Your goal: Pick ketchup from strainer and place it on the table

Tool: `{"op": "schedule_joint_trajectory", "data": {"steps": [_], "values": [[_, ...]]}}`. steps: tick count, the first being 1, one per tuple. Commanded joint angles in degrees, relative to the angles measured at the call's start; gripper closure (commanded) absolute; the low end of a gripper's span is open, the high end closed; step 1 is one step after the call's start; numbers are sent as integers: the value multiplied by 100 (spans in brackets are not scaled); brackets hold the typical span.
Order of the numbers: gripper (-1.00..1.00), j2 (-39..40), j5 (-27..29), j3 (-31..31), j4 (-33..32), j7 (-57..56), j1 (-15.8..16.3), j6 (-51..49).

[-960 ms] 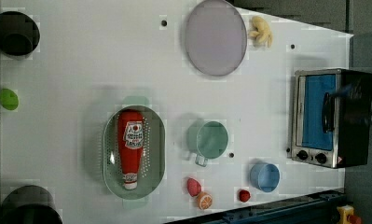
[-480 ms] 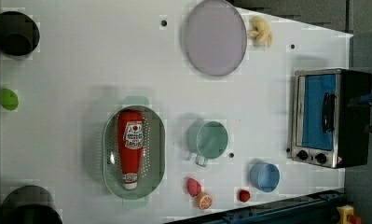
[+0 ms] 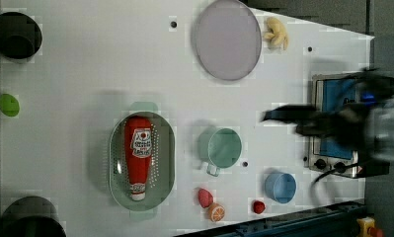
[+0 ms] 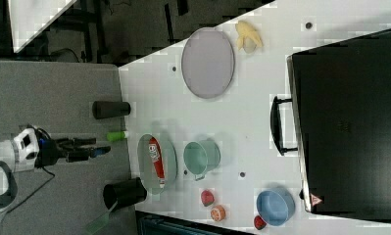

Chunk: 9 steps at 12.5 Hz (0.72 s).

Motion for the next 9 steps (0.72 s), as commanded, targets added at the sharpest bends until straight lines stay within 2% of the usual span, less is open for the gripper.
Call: {"op": "schedule_joint_trajectory", "data": {"steps": [1,5,9], "values": [[-100,248,39,500,-108,254,160,234],[-100,948,-277,1100,-445,377,228,1136],[-100,1716,-1163,1159,-893,801,366,2331]]}}
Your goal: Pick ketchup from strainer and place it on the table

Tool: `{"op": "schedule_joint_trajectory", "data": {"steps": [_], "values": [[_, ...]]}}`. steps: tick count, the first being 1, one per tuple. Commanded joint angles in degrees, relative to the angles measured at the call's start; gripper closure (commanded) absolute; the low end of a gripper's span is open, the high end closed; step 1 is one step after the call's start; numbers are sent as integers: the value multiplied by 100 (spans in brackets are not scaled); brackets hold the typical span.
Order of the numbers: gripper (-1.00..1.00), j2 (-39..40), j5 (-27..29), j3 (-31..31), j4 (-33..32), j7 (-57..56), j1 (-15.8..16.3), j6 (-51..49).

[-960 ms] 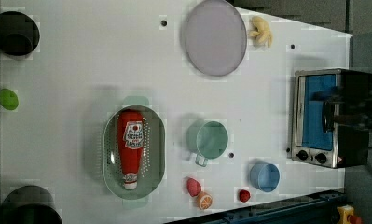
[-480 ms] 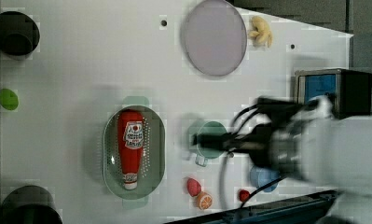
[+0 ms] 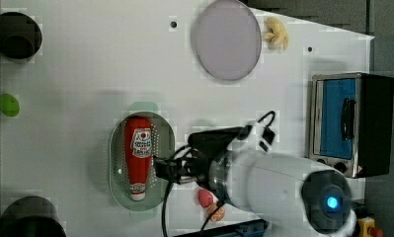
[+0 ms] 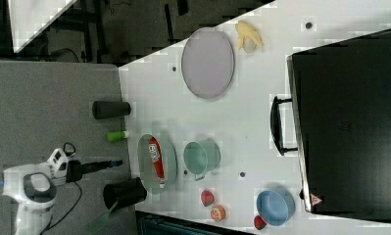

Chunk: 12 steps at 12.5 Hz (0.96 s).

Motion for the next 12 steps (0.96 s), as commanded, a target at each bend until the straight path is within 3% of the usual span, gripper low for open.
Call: {"op": "schedule_joint_trajectory", "data": {"steps": [1,8,12], "values": [[-100,558,-357,-196,-243,602,-147,759],[-100,2080,-1759,-356,-303,1564,-20,1989],[-100,2677,-2199,-587,-223,2116,138,2475]]}}
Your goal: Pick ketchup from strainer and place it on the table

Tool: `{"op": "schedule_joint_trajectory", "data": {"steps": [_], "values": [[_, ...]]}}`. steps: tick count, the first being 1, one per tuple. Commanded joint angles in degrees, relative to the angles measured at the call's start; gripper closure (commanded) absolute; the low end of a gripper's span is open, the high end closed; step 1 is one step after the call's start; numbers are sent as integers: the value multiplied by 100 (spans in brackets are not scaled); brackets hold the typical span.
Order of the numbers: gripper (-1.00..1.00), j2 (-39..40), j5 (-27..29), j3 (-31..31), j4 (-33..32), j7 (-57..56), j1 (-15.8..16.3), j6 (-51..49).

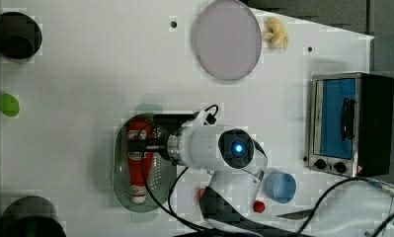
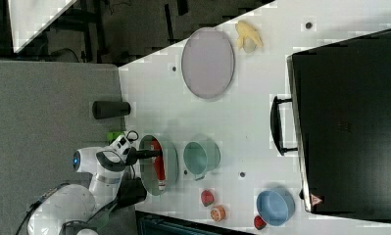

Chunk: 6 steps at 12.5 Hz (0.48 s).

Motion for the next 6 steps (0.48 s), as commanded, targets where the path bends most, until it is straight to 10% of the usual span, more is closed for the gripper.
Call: {"op": "schedule_joint_trajectory", "data": {"steps": [1,6], "values": [[-100,152,-152,-143,185,713,239,257],[-18,156,-164,-232,256,713,326,348]]}}
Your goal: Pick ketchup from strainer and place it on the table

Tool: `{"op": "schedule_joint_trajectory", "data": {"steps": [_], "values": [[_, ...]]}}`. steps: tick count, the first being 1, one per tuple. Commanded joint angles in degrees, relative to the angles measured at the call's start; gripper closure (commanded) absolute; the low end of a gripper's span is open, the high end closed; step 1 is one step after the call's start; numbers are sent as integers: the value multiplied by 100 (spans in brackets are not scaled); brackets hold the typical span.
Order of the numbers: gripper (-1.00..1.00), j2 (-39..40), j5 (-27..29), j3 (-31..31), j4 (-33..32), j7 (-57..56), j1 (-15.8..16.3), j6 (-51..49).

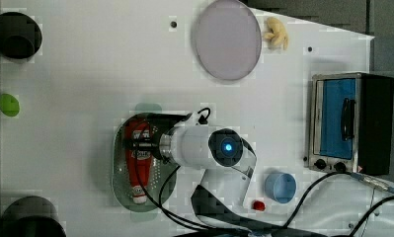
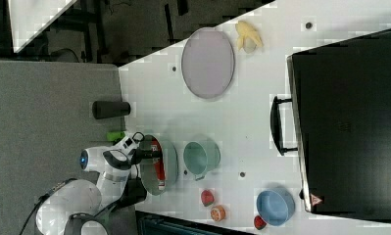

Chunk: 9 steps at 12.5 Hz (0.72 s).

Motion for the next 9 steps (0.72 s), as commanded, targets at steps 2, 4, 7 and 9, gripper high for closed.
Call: {"op": "schedule_joint_trajectory", "data": {"steps": [2,4,7,9], "values": [[-18,-510,5,265,-82,328,-78,-143],[-18,-1064,527,644,-286,328,-329,-357],[-18,-1938,1449,1070,-257,259,-764,-933],[-18,-2406,1752,1167,-110,-104,-997,-1301]]}}
